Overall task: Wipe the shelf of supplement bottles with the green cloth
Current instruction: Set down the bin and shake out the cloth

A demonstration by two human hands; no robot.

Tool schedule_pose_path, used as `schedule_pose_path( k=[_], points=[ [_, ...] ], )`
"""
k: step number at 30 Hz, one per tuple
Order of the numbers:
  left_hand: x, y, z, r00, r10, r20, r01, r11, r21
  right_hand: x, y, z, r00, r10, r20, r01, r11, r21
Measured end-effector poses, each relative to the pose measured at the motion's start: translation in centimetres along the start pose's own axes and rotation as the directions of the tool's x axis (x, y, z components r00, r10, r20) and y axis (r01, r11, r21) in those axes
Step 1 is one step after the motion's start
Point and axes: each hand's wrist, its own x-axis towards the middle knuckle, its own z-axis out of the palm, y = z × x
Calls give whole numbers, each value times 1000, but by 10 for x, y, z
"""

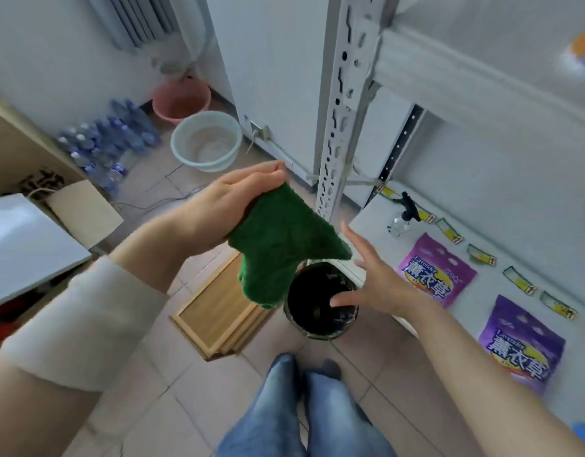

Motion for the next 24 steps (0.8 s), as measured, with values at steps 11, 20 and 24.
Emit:
schedule_pose_path(
  k=[11, 20, 24],
  points=[
    [-38, 84, -66, 975, 218, -53, -215, 975, 54, -1, -56, 5, 991, -10, -132, 71, 881, 468],
    [-43, 53, -73, 942, 129, -310, -124, 992, 36, -9, -93, -30, 960, 188, -209, 1, 742, 671],
    [-42, 48, -34, 899, 206, -386, -161, 976, 146, -6, -130, -24, 939, 156, -307, 71, 784, 617]
  ],
)
